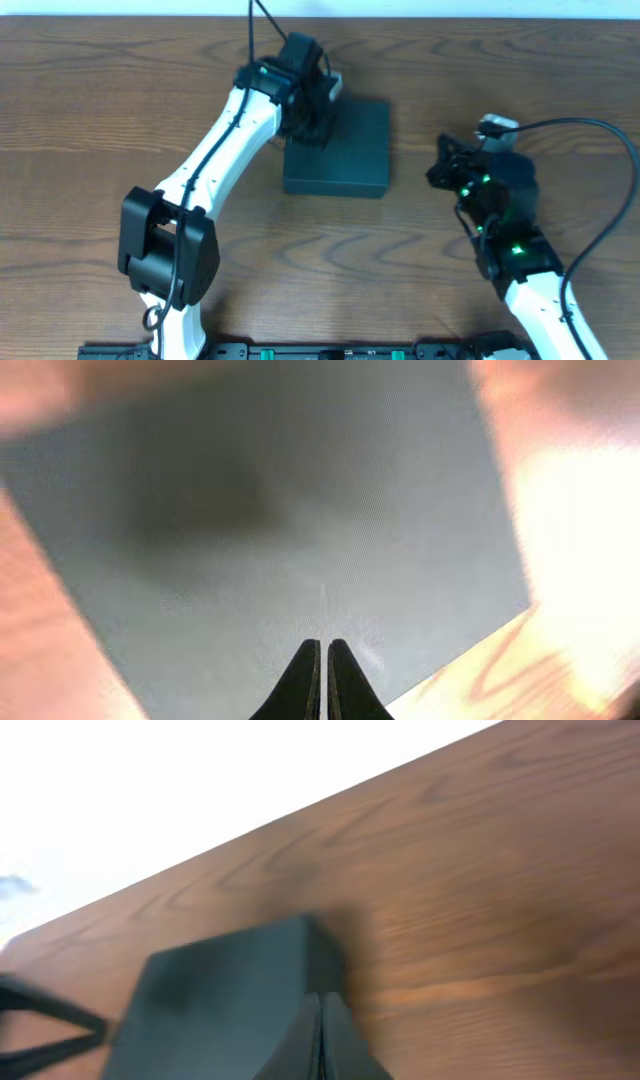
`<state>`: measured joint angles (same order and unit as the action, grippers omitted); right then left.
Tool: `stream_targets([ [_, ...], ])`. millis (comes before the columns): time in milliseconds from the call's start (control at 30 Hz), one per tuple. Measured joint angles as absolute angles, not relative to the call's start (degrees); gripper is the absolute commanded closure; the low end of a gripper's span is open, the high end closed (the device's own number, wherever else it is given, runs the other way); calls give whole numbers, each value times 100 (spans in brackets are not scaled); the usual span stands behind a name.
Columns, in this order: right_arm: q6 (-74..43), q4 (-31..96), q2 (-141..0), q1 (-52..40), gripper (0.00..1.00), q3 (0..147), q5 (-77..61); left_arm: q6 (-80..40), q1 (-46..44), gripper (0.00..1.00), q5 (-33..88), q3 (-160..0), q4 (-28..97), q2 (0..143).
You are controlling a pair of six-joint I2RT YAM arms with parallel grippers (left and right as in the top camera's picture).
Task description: Pack container
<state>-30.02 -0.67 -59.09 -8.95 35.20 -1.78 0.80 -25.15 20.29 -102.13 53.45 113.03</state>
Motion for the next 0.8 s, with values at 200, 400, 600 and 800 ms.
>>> stream_targets([
  [200, -2456, -143, -5909, -445, 94, 3520, -148, -191, -2246, 94, 1865, -10530, 5253, 10761],
  [400, -2095, -403, -5909, -336, 15, 3520, -148, -478, -1603, 58, 1758, -10547, 5247, 10318],
  [600, -2029, -410, -5909, -322, 1, 3520, -148, -613, -1173, 5, 1754, -10547, 5354, 10202],
  [800, -2029, 21, -5909, -322, 1, 3520, -148, -624, -1096, 5, 1756, -10547, 5406, 10160],
])
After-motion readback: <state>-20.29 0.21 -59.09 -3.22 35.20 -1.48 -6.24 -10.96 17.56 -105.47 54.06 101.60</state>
